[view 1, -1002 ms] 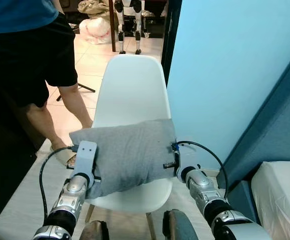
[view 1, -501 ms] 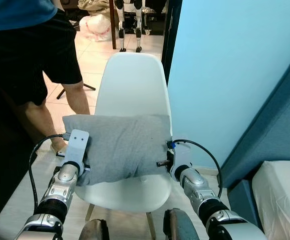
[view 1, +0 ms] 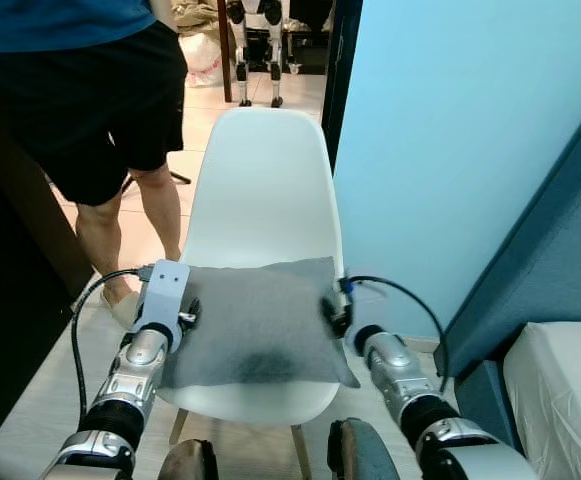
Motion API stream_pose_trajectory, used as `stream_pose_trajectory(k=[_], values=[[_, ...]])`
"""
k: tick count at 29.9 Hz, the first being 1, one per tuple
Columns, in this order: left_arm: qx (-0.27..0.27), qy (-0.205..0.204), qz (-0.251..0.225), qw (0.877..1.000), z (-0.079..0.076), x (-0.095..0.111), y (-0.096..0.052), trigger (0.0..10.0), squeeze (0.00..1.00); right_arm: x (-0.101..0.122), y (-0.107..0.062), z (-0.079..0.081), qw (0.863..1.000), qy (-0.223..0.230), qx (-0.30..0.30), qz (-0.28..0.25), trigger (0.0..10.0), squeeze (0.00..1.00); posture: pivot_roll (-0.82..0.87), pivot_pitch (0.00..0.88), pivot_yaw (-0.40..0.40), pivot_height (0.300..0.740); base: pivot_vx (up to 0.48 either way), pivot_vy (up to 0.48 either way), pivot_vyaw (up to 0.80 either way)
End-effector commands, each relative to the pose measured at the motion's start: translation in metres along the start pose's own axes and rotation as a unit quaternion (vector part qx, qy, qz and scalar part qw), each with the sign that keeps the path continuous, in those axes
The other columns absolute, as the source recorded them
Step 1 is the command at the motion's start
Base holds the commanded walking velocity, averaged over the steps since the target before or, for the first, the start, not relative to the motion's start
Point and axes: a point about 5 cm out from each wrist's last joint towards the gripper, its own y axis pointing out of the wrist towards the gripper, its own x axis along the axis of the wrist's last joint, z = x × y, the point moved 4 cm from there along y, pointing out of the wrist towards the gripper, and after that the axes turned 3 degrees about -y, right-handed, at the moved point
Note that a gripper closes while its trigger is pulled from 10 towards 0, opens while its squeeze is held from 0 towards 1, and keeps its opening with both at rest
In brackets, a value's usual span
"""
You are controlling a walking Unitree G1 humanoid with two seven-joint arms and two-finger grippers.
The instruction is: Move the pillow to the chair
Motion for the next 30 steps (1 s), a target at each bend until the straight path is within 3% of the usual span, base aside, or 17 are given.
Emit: stream_pose_trajectory(k=[1, 4, 5, 8, 9, 12, 13, 16, 21, 30], values=[[0.012, 0.010, 0.009, 1.000, 0.007, -0.007, -0.002, 10.0, 0.00, 0.000, -0.002, -0.003, 1.000, 0.003, -0.014, -0.010, 10.0, 0.00, 0.00, 0.000, -0.044, 0.607, 0.000, 0.000, 0.00], [0.038, 0.009, -0.006, 0.999, 0.019, -0.003, -0.003, 10.0, 0.00, 0.005, -0.004, -0.014, 0.999, 0.020, -0.039, -0.032, 10.0, 0.00, 0.00, 0.000, -0.043, 0.607, 0.000, 0.000, 0.00], [0.068, -0.003, -0.031, 0.997, 0.031, 0.005, -0.004, 10.0, 0.00, 0.010, -0.005, -0.020, 0.997, 0.035, -0.049, -0.049, 10.0, 0.00, 0.00, 0.000, -0.038, 0.607, 0.000, 0.000, 0.00], [0.088, -0.027, -0.058, 0.994, 0.039, 0.017, -0.005, 10.0, 0.00, 0.014, -0.004, -0.019, 0.997, 0.042, -0.041, -0.057, 10.0, 0.00, 0.00, 0.000, -0.038, 0.607, 0.000, 0.000, 0.00], [0.058, -0.072, -0.076, 0.993, 0.024, 0.028, -0.003, 10.0, 0.00, 0.016, -0.001, -0.002, 0.998, 0.016, -0.001, -0.054, 10.0, 0.00, 0.01, 0.000, -0.045, 0.607, 0.000, 0.000, 0.00], [0.038, -0.076, -0.074, 0.994, 0.013, 0.029, -0.002, 10.0, 0.00, 0.015, 0.000, 0.004, 0.999, 0.005, 0.012, -0.052, 10.0, 0.00, 0.01, 0.000, -0.046, 0.607, 0.000, 0.000, 0.00], [0.001, -0.059, -0.065, 0.996, -0.011, 0.023, -0.003, 10.0, 0.00, 0.015, 0.001, 0.017, 0.998, -0.003, 0.041, -0.048, 10.0, 0.00, 0.01, 0.000, -0.049, 0.607, 0.000, 0.000, 0.00], [-0.007, -0.052, -0.071, 0.996, -0.021, 0.021, -0.006, 10.0, 0.00, 0.015, 0.001, 0.022, 0.998, -0.002, 0.049, -0.044, 10.0, 0.00, 0.01, 0.000, -0.052, 0.607, 0.000, 0.000, 0.00], [0.006, -0.067, -0.098, 0.993, -0.025, 0.029, -0.009, 10.0, 0.00, 0.014, 0.002, 0.024, 0.998, 0.004, 0.053, -0.039, 10.0, 0.00, 0.01, 0.000, -0.057, 0.607, 0.000, 0.000, 0.00], [-0.001, -0.081, -0.098, 0.992, -0.033, 0.030, -0.011, 10.0, 0.00, 0.012, 0.001, 0.027, 0.997, 0.007, 0.064, -0.037, 10.0, 0.00, 0.02, 0.000, -0.057, 0.632, 0.000, 0.000, 0.00]])
